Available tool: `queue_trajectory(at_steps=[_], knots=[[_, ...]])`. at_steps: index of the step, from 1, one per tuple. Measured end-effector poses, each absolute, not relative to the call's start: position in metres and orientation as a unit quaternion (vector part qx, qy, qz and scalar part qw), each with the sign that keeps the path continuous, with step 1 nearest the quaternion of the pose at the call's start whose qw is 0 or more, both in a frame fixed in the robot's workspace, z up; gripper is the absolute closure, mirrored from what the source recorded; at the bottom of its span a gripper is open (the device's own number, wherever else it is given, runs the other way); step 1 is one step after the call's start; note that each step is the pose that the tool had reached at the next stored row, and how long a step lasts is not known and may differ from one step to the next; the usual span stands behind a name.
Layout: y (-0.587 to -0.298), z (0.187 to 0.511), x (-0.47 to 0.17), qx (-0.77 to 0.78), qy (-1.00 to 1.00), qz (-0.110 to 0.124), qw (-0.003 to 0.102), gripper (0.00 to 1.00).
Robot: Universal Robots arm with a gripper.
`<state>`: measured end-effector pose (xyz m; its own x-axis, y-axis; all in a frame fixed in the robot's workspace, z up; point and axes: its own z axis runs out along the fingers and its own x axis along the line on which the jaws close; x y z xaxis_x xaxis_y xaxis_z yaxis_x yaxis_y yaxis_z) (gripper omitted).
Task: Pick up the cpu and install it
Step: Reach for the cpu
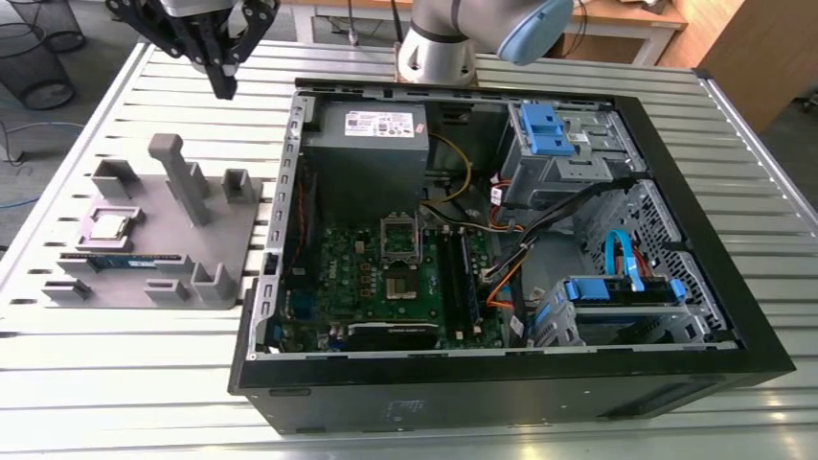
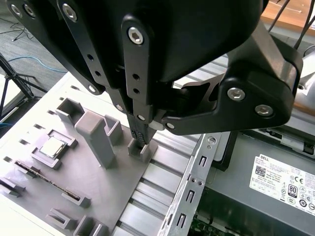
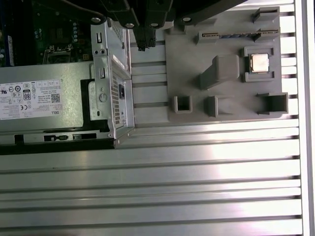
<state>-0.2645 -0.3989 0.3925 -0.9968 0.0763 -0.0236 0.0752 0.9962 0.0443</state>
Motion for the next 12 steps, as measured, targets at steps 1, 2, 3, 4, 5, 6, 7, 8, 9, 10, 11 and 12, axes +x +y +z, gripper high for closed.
queue_trajectory(at_steps=[1,2,3,4,5,6,7,8,9,10,11,12], knots=[[-0.399,0.392,-0.266,0.038,0.999,0.022,0.013,0.89],[-0.399,0.392,-0.267,0.038,0.999,0.022,0.013,0.89],[-0.399,0.392,-0.268,0.038,0.999,0.022,0.013,0.89],[-0.399,0.391,-0.270,0.038,0.999,0.022,0.013,0.89],[-0.399,0.391,-0.271,0.038,0.999,0.022,0.013,0.89],[-0.399,0.390,-0.273,0.038,0.999,0.022,0.013,0.89],[-0.399,0.390,-0.275,0.038,0.999,0.022,0.013,0.89],[-0.399,0.390,-0.277,0.038,0.999,0.022,0.013,0.89],[-0.399,0.389,-0.279,0.038,0.999,0.022,0.013,0.89],[-0.399,0.389,-0.281,0.038,0.999,0.022,0.013,0.89],[-0.399,0.388,-0.283,0.038,0.999,0.022,0.013,0.89],[-0.399,0.388,-0.285,0.038,0.999,0.022,0.013,0.89]])
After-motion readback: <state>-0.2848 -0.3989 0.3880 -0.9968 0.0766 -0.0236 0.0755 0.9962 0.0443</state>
